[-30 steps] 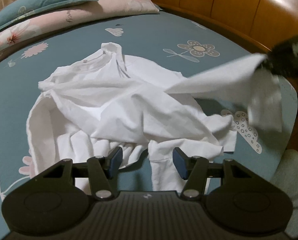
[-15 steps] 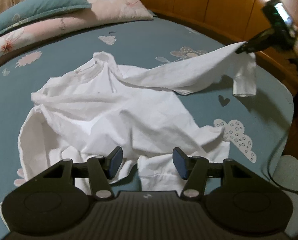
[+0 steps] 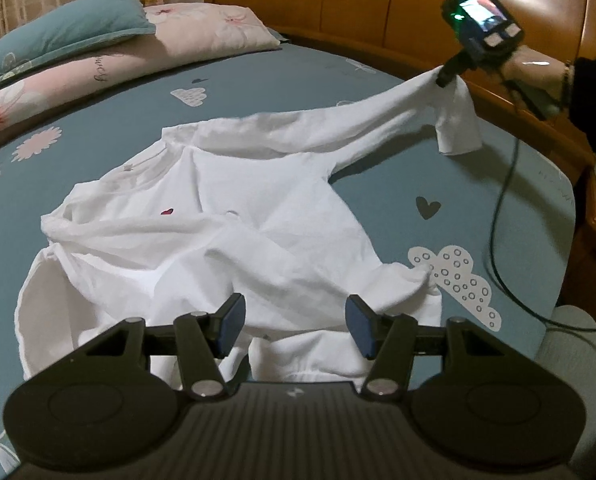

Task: Fold clothes
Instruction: 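Grasp a sleeve with the right gripper and pull it outward to spread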

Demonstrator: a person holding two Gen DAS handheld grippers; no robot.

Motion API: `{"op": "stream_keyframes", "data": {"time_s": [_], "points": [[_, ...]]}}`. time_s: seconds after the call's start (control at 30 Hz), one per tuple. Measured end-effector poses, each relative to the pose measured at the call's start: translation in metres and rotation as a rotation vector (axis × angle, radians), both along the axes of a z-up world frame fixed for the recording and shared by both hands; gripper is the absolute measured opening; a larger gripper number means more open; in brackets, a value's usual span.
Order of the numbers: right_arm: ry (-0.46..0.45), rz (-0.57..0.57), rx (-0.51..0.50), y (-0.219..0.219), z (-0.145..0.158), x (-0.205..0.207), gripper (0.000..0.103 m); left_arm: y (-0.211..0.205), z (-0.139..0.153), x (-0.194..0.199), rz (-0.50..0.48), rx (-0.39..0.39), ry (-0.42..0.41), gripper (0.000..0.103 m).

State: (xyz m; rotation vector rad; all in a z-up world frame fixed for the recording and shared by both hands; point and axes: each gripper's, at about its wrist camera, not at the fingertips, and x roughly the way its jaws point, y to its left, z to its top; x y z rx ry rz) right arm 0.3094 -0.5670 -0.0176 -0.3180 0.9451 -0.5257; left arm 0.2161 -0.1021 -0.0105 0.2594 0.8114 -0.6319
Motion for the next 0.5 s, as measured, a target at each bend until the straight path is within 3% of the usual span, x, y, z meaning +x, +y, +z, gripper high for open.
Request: {"op": "stream_keyframes", "data": {"time_s": [0.37,0.5], "points": [[0.069,-0.138,-0.026,-0.035,-0.046,0.034,0.003,0.0,-0.007,0.008,0.003,0.005,0.016,0.057],[0.118,-0.154,0.005,-0.035,-0.065,0.031,0.02,-0.001,-0.007,0.01,0.009,0.002,0.019,0.057]]}}
